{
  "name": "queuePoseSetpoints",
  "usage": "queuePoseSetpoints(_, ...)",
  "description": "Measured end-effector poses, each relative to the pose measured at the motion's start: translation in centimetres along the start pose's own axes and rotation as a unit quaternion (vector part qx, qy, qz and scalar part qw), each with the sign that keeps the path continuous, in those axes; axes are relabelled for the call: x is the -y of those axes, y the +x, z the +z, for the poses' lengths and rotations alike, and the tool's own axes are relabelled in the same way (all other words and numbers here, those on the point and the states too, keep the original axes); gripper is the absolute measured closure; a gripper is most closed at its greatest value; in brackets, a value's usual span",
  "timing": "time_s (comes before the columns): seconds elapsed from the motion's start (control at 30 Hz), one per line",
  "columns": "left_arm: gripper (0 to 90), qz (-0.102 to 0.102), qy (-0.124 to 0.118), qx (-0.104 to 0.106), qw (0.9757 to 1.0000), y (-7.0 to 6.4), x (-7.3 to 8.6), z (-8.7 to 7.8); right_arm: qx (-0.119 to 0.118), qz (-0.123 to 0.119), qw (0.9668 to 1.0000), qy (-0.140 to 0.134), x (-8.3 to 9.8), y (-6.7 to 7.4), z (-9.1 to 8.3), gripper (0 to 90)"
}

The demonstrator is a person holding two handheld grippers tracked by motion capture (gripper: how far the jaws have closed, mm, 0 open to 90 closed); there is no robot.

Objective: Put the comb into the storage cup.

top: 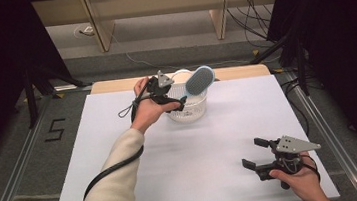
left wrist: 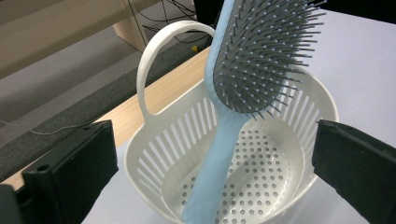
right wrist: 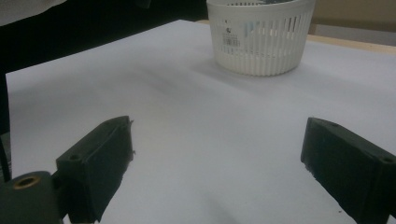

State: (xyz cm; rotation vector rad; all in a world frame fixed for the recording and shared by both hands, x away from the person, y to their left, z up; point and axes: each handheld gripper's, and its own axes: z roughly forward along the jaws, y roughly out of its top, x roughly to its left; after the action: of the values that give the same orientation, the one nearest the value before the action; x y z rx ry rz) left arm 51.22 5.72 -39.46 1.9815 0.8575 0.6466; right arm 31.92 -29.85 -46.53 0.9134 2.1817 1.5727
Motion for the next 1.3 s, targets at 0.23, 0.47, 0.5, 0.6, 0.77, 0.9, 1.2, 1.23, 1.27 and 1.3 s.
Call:
queuePoseSetpoints(0.23, 0.0, -0.004, 0.008, 0.000, 1.0000, -0.1, 0.8, -0.9, 0.001, 0.000, 1.0000, 0.000, 0.0, 0.0, 0.0, 10.0)
queuePoseSetpoints(0.47, 0.0, -0.009, 0.000, 0.002, 1.0000, -0.1, 1.2, -1.7, 0.002, -0.001, 1.0000, 0.000, 0.0, 0.0, 0.0, 10.1)
queuePoseSetpoints(0.5, 0.0, -0.010, -0.001, 0.001, 0.9999, -0.1, 1.3, -1.8, 0.002, 0.000, 1.0000, 0.000, 0.0, 0.0, 0.0, 10.1)
queuePoseSetpoints(0.6, 0.0, -0.013, -0.007, -0.002, 0.9999, -0.1, 1.4, -2.1, 0.002, -0.001, 1.0000, 0.000, 0.0, 0.0, 0.0, 10.1)
queuePoseSetpoints(0.77, 0.0, -0.019, -0.009, 0.004, 0.9998, -0.2, 1.9, -2.8, 0.002, -0.001, 1.0000, 0.000, 0.0, 0.0, 0.0, 10.0)
queuePoseSetpoints(0.9, 0.0, -0.023, -0.014, 0.009, 0.9996, -0.4, 2.3, -3.4, 0.003, -0.001, 1.0000, 0.000, 0.0, 0.0, 0.0, 10.0)
queuePoseSetpoints(1.2, 0.0, -0.036, -0.018, 0.016, 0.9991, -0.6, 2.8, -3.9, 0.004, -0.001, 1.0000, 0.000, 0.0, 0.0, 0.0, 10.0)
queuePoseSetpoints(1.23, 0.0, -0.035, -0.017, 0.016, 0.9991, -0.6, 2.9, -4.0, 0.004, 0.000, 1.0000, 0.000, 0.0, 0.0, 0.0, 10.0)
queuePoseSetpoints(1.27, 0.0, -0.033, -0.016, 0.016, 0.9992, -0.6, 2.9, -4.1, 0.004, 0.001, 1.0000, -0.001, 0.0, 0.0, 0.0, 10.1)
queuePoseSetpoints(1.3, 0.0, -0.033, -0.016, 0.016, 0.9992, -0.6, 3.0, -4.2, 0.004, 0.001, 1.0000, -0.001, 0.0, 0.0, 0.0, 10.0)
